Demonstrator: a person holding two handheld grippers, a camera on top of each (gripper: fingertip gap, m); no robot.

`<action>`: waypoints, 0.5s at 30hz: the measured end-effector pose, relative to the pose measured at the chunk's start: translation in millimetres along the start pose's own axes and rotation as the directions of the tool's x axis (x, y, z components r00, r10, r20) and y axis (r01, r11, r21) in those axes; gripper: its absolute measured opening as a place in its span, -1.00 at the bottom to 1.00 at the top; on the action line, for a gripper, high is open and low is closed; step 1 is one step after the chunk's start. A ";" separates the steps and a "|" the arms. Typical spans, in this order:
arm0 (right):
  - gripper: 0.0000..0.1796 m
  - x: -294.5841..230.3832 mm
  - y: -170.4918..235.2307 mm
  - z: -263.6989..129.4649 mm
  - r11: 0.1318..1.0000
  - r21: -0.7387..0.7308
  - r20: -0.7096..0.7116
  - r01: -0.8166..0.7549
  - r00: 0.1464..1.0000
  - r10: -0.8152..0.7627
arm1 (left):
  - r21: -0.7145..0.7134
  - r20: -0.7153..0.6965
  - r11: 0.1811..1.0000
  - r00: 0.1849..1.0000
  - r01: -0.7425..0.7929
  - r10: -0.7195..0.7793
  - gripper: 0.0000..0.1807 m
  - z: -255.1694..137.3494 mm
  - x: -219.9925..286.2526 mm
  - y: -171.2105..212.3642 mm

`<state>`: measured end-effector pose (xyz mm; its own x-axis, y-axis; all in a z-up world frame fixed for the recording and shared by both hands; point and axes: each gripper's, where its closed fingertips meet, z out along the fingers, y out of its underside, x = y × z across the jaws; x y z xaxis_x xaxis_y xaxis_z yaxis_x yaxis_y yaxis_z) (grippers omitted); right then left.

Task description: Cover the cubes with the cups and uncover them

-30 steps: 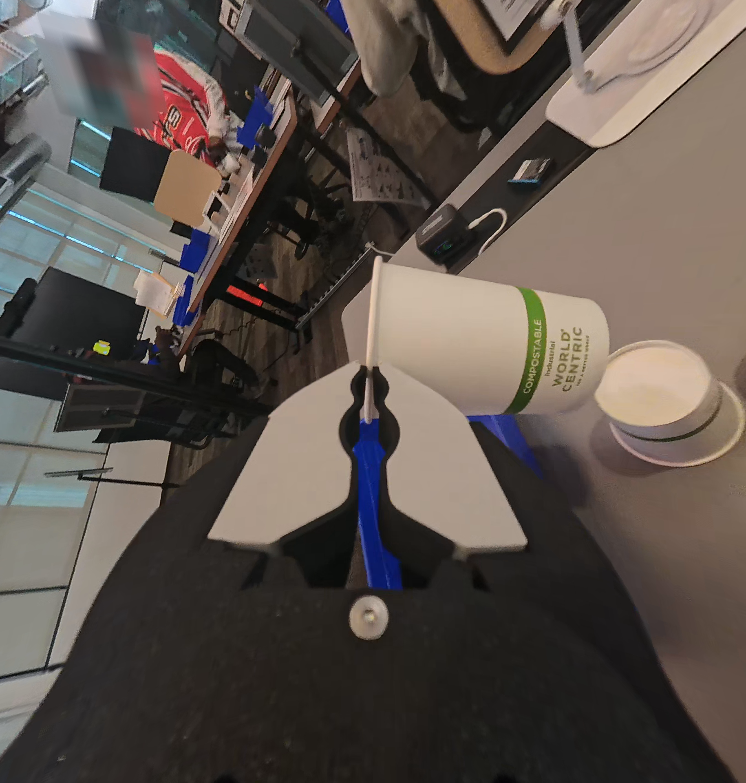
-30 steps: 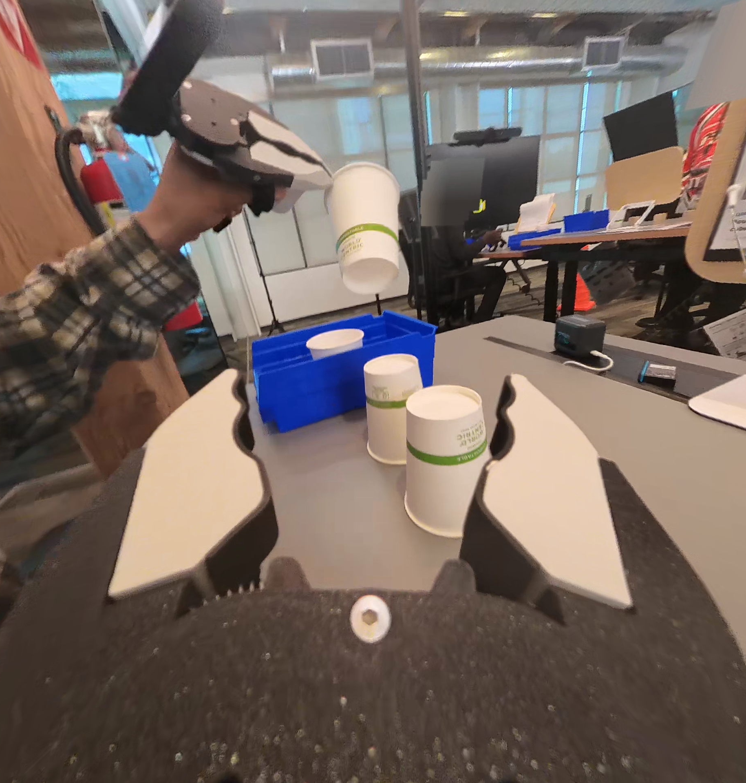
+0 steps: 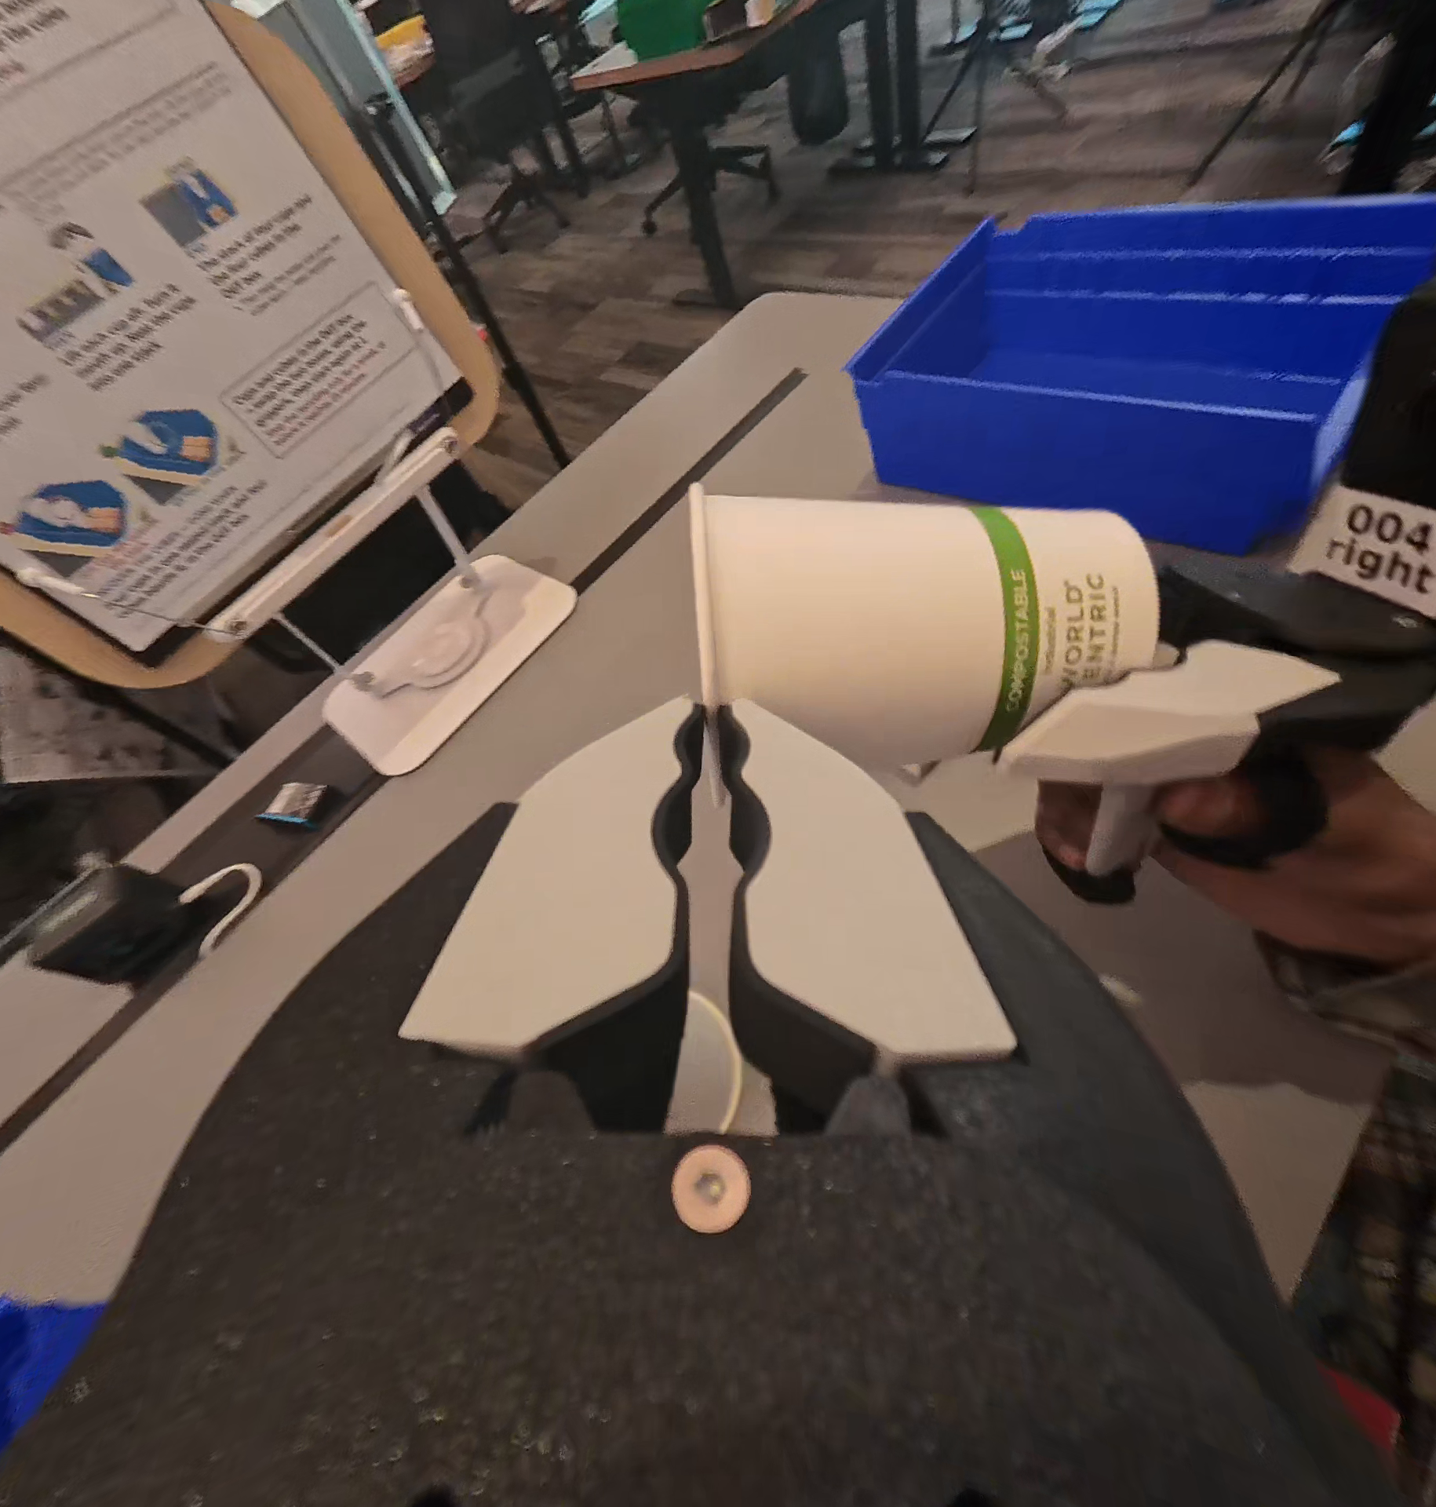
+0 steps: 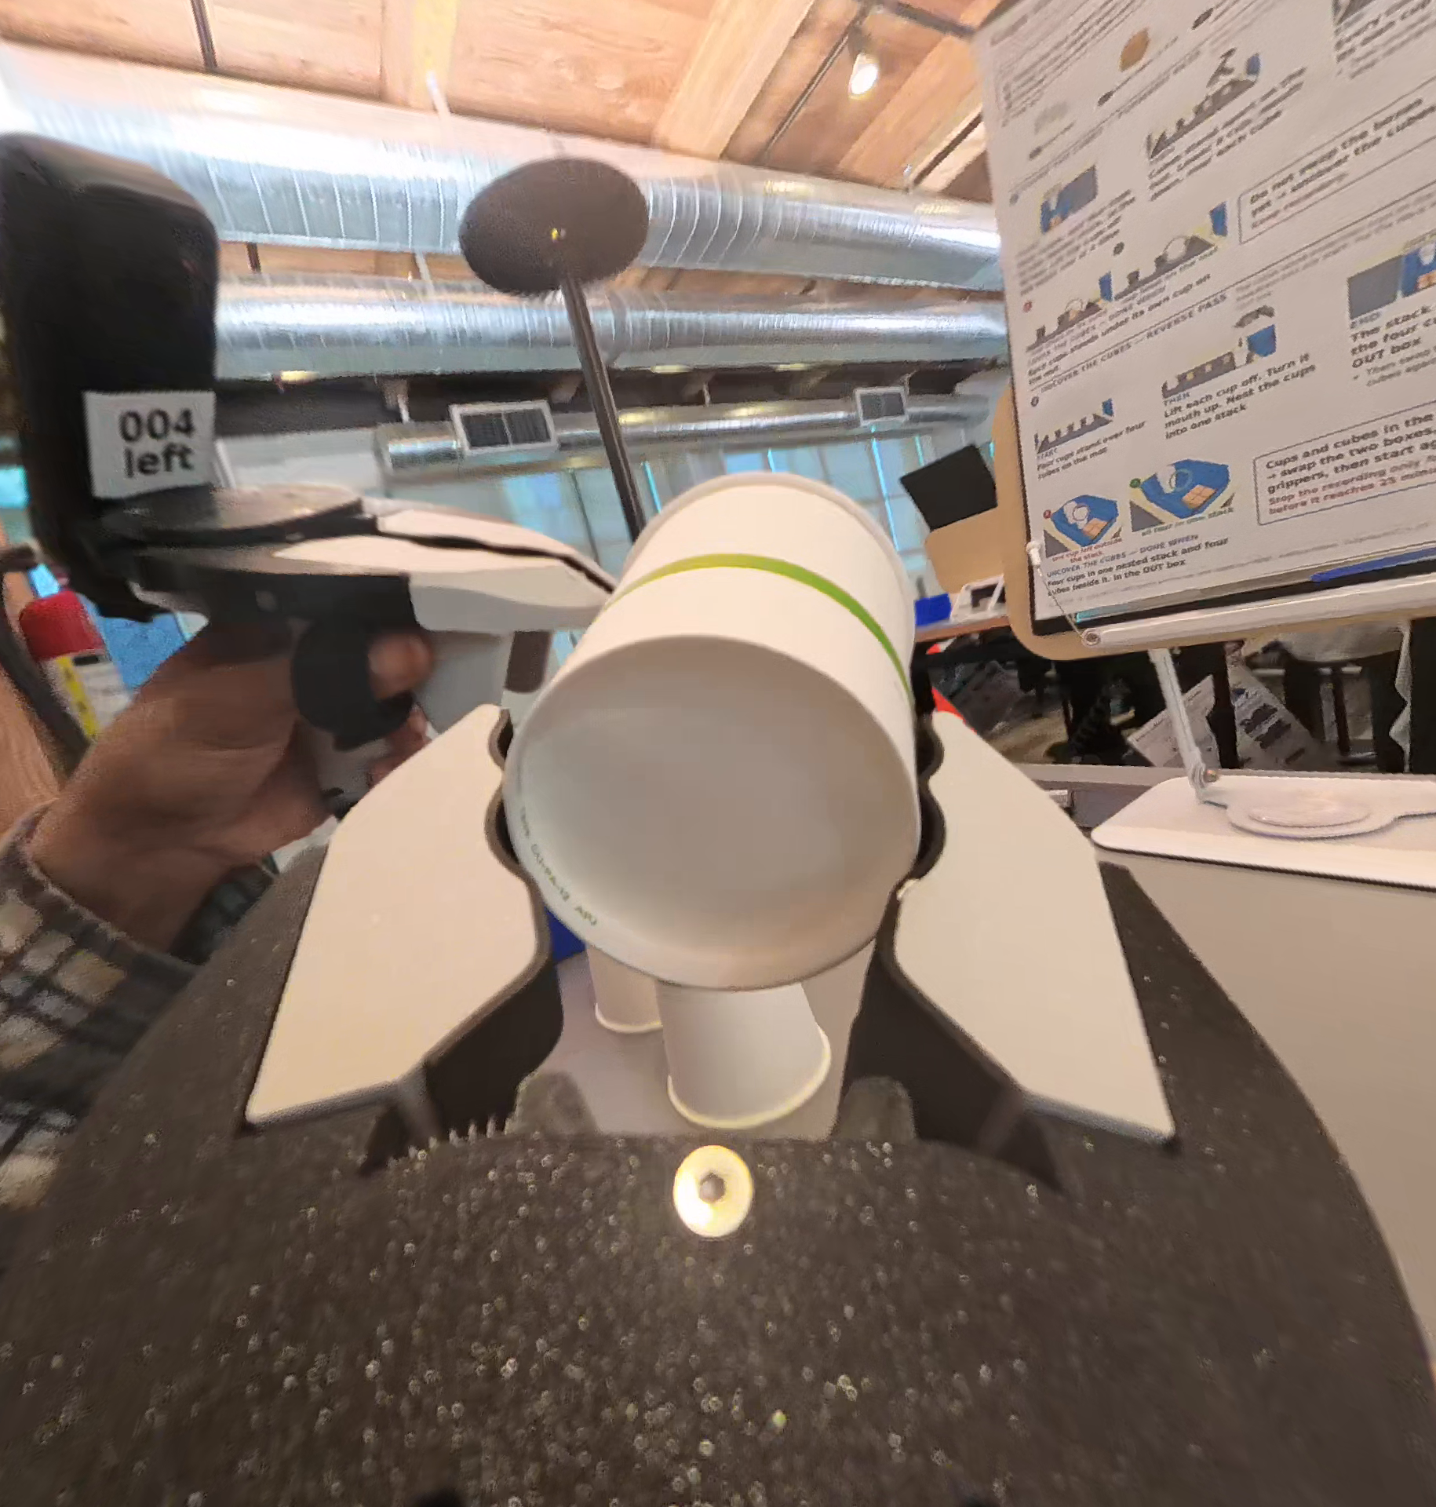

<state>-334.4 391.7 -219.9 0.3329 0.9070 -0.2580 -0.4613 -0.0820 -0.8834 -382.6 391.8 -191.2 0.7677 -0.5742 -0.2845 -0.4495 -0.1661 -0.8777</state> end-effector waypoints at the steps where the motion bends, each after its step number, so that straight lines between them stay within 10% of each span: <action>1: 0.01 1.2 -2.6 -1.7 0.999 -0.032 0.011 0.016 1.000 -0.016 | 0.013 -0.023 1.000 1.000 0.017 -0.017 -0.97 0.9 2.3 2.6; 9: 0.01 14.8 -18.6 -15.7 0.874 -0.433 0.140 0.220 0.974 -0.175 | 0.088 -0.093 0.987 0.987 0.136 -0.128 -0.81 -18.5 -2.6 24.0; 15: 0.02 33.2 2.8 -25.3 0.417 -0.809 0.350 0.415 0.909 -0.226 | 0.073 -0.071 0.981 0.982 0.182 -0.177 -0.68 -54.5 -12.8 62.0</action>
<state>-303.8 411.2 -240.8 0.1195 0.9875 0.1023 0.6106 0.0081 -0.7919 -445.2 345.2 -221.0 0.8004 -0.5916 -0.0968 -0.2682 -0.2090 -0.9404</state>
